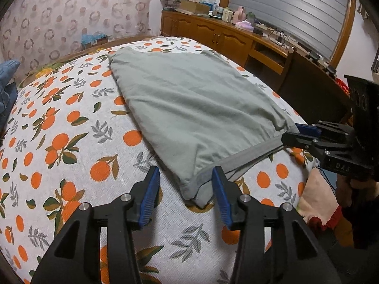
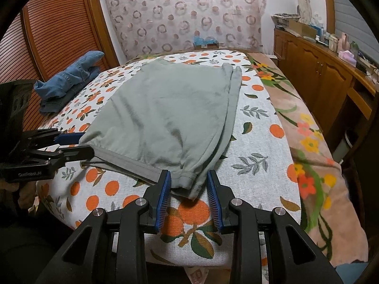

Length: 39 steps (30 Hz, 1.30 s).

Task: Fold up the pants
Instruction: 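Grasp the pants hem with the left gripper while the right gripper grasps the other corner, then lift the pants off the sheet with both grippers holding the hem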

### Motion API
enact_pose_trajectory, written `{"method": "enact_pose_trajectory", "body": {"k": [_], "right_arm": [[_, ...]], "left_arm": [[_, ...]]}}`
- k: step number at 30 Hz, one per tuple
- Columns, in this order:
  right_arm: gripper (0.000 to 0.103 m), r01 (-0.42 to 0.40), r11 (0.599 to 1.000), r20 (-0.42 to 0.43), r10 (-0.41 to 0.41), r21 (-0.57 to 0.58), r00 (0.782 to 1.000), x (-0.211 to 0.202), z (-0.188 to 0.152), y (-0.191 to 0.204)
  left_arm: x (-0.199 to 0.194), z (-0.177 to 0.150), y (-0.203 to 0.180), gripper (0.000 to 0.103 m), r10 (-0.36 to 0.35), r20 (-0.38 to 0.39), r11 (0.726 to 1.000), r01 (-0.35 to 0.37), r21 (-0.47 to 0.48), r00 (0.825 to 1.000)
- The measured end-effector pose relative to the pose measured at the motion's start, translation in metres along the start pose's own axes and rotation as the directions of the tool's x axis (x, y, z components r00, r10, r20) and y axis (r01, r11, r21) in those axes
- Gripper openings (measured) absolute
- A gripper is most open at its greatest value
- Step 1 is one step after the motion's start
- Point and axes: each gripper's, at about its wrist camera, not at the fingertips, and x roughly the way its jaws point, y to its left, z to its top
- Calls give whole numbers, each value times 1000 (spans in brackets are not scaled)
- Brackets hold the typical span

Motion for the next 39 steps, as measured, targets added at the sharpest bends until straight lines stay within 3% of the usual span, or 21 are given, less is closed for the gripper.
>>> {"method": "enact_pose_trajectory", "body": {"k": [10, 17, 22, 27, 34, 39], "right_arm": [[11, -55, 998, 8, 55, 7, 998, 3, 0, 1], [10, -63, 998, 21, 63, 20, 998, 3, -2, 1], [10, -64, 998, 22, 63, 19, 998, 3, -3, 1], [9, -77, 997, 39, 76, 21, 996, 1, 0, 1], [8, -77, 997, 117, 80, -26, 990, -26, 21, 9], [8, -68, 995, 209, 83, -79, 974, -56, 49, 19]], "left_arm": [[1, 1, -2, 47, -9, 16, 1000, 9, -13, 1000], [-1, -2, -3, 46, -89, 13, 994, 90, -59, 996], [1, -2, 0, 22, -76, 12, 994, 77, -77, 997], [-1, -1, 0, 7, -90, 15, 993, 91, -77, 996], [-44, 22, -8, 6, -109, 124, 993, 114, -35, 986], [-91, 47, -8, 6, -99, 236, 995, 104, -10, 967]]}}
